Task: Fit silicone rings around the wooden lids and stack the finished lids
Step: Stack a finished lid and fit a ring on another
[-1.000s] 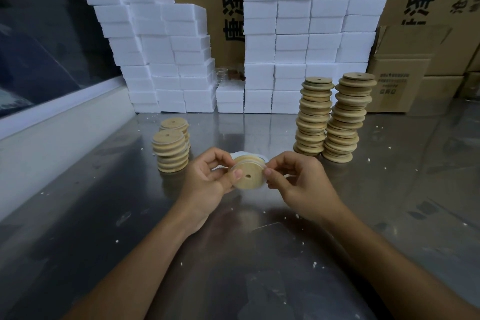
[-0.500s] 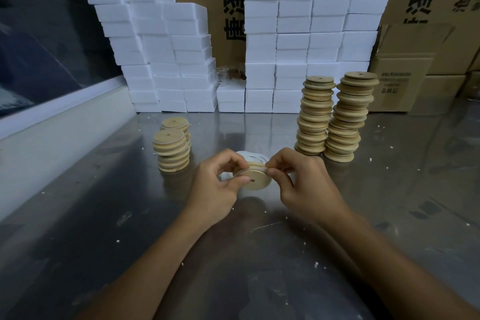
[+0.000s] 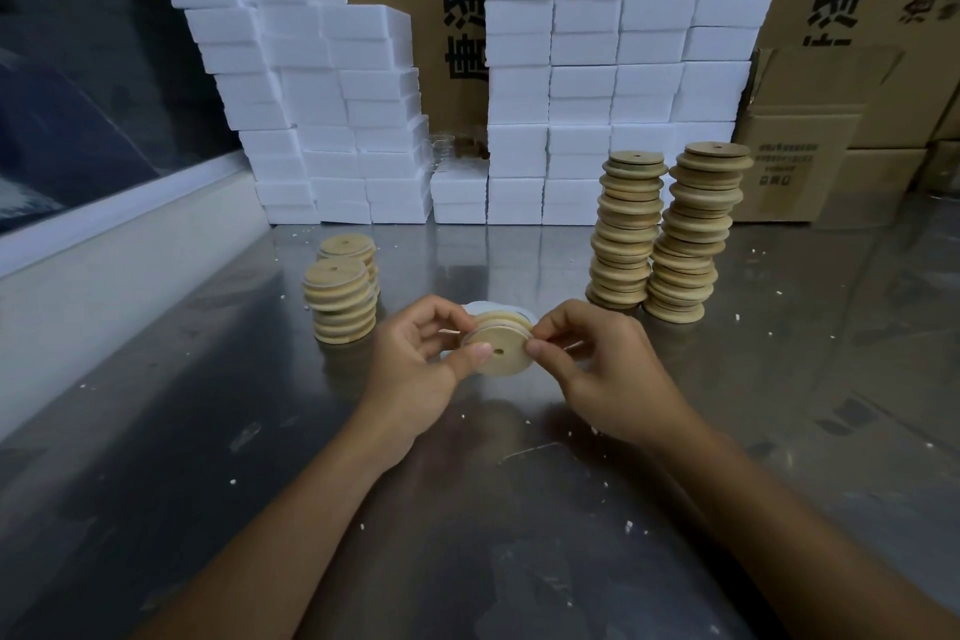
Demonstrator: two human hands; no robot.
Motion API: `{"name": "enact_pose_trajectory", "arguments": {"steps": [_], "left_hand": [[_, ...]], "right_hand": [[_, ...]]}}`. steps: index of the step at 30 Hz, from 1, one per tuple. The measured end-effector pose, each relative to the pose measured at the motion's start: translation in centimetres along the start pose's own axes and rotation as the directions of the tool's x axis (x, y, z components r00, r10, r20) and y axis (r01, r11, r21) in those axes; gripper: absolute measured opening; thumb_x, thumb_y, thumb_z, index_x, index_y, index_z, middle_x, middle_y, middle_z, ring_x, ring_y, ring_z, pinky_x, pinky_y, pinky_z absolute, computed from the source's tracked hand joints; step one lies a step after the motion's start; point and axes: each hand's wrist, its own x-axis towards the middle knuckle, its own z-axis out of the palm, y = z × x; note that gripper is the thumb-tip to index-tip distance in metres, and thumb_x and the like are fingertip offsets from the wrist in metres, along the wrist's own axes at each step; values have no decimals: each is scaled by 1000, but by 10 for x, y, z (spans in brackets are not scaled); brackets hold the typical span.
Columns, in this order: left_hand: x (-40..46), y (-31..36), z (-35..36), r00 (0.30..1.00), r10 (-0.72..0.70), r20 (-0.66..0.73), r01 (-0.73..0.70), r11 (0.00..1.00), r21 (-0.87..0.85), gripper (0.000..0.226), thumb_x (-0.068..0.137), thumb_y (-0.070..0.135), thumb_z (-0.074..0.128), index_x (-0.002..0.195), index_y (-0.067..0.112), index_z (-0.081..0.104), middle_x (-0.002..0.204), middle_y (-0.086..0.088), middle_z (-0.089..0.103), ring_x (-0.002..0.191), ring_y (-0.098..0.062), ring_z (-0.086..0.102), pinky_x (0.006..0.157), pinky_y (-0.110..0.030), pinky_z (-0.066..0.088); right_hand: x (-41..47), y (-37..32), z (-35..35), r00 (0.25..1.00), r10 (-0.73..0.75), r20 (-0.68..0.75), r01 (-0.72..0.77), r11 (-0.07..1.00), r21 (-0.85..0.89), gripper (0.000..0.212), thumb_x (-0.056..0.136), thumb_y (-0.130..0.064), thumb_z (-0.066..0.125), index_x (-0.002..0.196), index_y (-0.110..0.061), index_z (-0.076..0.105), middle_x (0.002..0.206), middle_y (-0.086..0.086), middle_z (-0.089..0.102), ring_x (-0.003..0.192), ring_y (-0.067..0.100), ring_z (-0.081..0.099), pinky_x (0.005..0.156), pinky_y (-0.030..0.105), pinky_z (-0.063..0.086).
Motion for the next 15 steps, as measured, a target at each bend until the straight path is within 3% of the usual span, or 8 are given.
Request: {"name": "enact_pose_trajectory", "arguments": {"steps": [4,8,11,13,15], "left_hand": [[-1,0,2,993,-114,6,114,990,-83,20,80,-4,73,76,10,59,82,-6,73,79,-22,72,72,-43,61],[0,2,2,973,-228,33,230,952,-203,14,85,-3,66,76,5,59,80,-10,72,77,-23,72,65,-35,61],[2,4,2,951,-296,86,308,903,-301,12,87,-1,63,77,4,58,83,-13,73,77,-26,73,67,-39,61],[3,4,2,942,-319,102,333,866,-374,8,85,1,63,79,3,59,85,-15,74,80,-28,73,67,-40,60],[4,3,1,935,-337,110,350,831,-432,6,80,4,65,80,1,60,89,-18,74,84,-30,73,69,-40,60]], "right_hand": [[0,1,4,999,1,-50,1,999,40,15,90,-10,69,83,-22,63,81,-23,66,75,2,63,63,11,47],[1,2,7,995,43,-87,-33,993,110,10,92,-11,66,86,-19,64,83,-16,67,76,4,62,63,12,46],[1,0,8,992,78,-96,-56,975,214,3,93,-13,66,94,-16,65,83,-8,69,74,7,63,65,23,51],[0,-3,9,992,125,-32,-110,948,299,17,91,-14,70,106,-16,63,85,5,71,69,20,66,64,35,54],[-2,-7,10,982,169,79,-186,899,396,30,90,-11,71,116,-18,58,87,17,71,65,29,69,60,36,57]]}}
